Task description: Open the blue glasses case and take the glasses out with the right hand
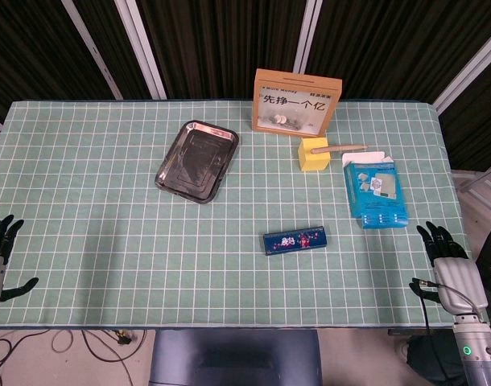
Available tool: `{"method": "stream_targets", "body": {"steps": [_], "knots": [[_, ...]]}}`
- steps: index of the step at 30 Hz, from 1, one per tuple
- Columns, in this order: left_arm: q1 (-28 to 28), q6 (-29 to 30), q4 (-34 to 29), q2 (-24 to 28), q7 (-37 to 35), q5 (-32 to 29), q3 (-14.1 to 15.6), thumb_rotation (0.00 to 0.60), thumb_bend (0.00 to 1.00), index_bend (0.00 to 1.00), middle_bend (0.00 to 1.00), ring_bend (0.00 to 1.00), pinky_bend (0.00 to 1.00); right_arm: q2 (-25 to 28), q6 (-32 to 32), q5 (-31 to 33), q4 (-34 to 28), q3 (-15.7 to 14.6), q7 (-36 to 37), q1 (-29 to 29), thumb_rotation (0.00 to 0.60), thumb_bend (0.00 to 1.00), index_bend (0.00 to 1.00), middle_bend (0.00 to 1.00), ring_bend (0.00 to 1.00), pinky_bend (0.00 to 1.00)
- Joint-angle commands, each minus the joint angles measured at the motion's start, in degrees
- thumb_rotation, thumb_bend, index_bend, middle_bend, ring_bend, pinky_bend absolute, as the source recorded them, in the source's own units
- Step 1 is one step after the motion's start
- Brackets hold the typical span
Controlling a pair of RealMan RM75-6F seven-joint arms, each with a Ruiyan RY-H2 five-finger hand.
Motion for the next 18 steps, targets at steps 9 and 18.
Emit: {"method": "stream_targets", "body": {"steps": [9,18], "knots": [[0.21,0.45,0.21,0.16,-0.44,0.35,0.01,0.600,0.07,0.00,0.00,0.00,0.00,0.41,-0.98,-1.60,-1.00,1.62,-0.28,-0.97,0.600,0.13,0.00,0.00,0.00,0.22],[0.09,0.27,0.25,0.14,-1.31,0.66,0.02,0.600,0.07,0.00,0.00,0.00,0.00,3.64,-5.24,-3.01,-7.99,3.81,-4.12,1.78,0.600,0.06,0.00,0.00,0.00,0.22]]}}
